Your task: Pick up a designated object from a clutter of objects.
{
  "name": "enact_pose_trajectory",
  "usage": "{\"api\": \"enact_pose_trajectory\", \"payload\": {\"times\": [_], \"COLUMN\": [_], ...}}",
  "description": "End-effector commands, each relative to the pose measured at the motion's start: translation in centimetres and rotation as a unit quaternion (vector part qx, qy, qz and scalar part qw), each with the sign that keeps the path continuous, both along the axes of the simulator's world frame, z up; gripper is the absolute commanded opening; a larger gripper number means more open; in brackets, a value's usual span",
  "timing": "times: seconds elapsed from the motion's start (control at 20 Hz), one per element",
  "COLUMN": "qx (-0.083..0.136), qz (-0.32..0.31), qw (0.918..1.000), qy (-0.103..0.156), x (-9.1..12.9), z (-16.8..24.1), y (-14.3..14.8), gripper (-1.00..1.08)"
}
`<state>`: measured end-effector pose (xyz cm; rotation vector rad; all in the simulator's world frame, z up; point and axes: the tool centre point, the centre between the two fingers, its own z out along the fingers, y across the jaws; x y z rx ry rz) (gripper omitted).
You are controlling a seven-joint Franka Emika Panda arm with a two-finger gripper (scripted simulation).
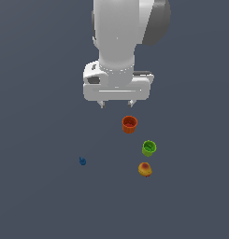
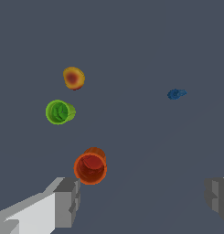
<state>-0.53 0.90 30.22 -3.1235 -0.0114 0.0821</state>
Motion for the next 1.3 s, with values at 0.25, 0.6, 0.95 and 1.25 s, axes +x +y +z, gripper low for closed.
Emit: {"api": "enact_pose_trajectory", "payload": {"times": [0.25,0.6,0.95,1.25], "qx": [0.002,0.004,0.006,0.008], "qz": [0.017,0.038,0.02,-0.016], "qw": [0.9999,0.9992,0.9998,0.9998], "qy": [-0.002,-0.005,-0.006,-0.008], "x": [0.0,0.0,1.0,3.1], "z": [-0.1,-0.1,-1.2,-3.6], "y": [1.1,2.6,1.6,-0.5], "gripper": [1.0,1.0,1.0,1.0]}}
